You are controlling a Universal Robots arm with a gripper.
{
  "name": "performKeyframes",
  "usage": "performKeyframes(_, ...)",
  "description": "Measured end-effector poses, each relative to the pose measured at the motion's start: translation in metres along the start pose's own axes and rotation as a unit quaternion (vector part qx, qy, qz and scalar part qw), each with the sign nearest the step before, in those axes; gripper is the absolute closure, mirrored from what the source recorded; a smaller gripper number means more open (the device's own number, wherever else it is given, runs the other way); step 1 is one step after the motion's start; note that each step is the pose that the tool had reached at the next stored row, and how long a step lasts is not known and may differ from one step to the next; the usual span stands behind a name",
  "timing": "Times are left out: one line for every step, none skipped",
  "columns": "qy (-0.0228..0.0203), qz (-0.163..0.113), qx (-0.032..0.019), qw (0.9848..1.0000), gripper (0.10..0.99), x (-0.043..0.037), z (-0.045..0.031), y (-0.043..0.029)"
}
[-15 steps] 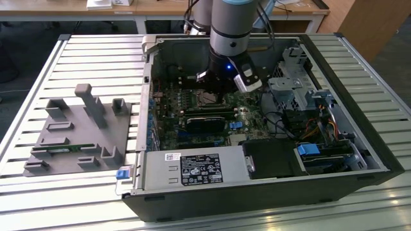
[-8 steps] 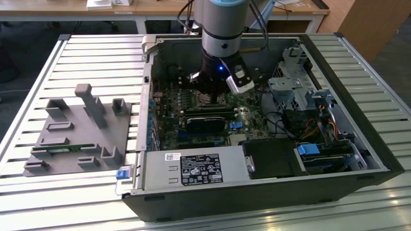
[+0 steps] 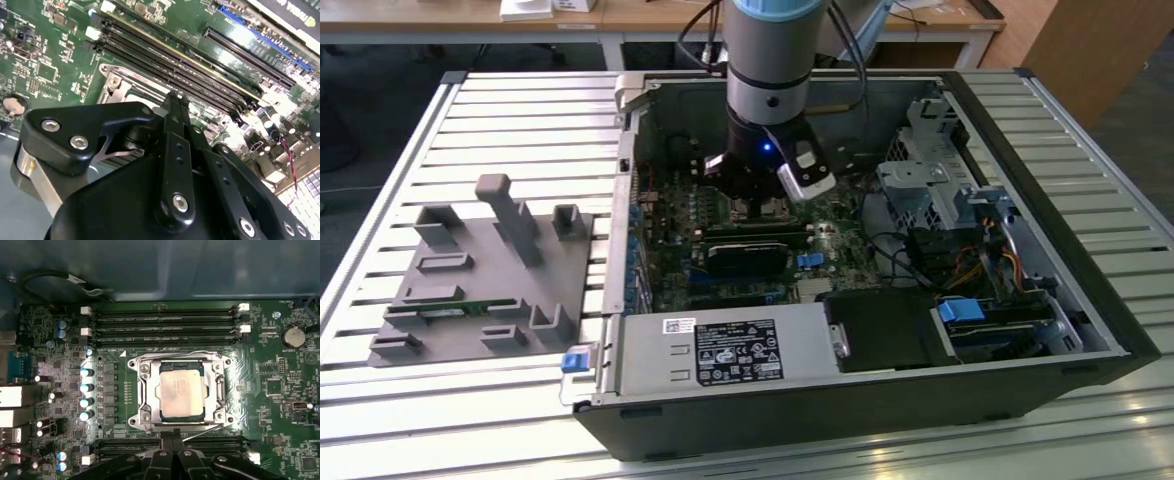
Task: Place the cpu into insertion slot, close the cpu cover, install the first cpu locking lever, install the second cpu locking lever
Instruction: 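Install the second cpu locking lever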
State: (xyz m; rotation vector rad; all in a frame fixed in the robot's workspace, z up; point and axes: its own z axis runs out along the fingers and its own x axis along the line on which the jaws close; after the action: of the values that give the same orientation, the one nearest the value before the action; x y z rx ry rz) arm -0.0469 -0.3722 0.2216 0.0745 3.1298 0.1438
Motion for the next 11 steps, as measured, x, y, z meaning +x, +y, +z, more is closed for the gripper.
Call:
performKeyframes(0.0, 0.0, -0.0005, 1.0, 0.98, 0.0001, 0.0012, -0.0007)
performKeyframes(0.0001, 0.0, -0.0014, 1.0, 0.98, 0.0001, 0.0022, -0.0015)
performKeyframes(0.0001, 0.0, -0.0035, 1.0, 0.98, 0.0002, 0.0025, -0.0026)
performKeyframes(0.0003, 0.0, -0.0075, 1.0, 0.98, 0.0009, 0.0025, -0.0038)
performKeyframes(0.0005, 0.0, -0.0122, 0.9999, 0.98, 0.002, 0.0024, -0.005)
performKeyframes(0.0008, 0.0, -0.0177, 0.9998, 0.98, 0.0033, 0.0022, -0.0062)
performKeyframes(0.001, 0.0, -0.0231, 0.9997, 0.98, 0.0047, 0.0021, -0.0073)
performKeyframes(0.0013, 0.0, -0.0282, 0.9996, 0.98, 0.0058, 0.002, -0.0084)
performKeyframes(0.0015, 0.0, -0.0328, 0.9995, 0.98, 0.0071, 0.0019, -0.0099)
performKeyframes(0.0016, 0.0, -0.0348, 0.9994, 0.98, 0.008, 0.0018, -0.0117)
performKeyframes(0.0016, 0.0, -0.0356, 0.9994, 0.98, 0.0084, 0.0017, -0.0135)
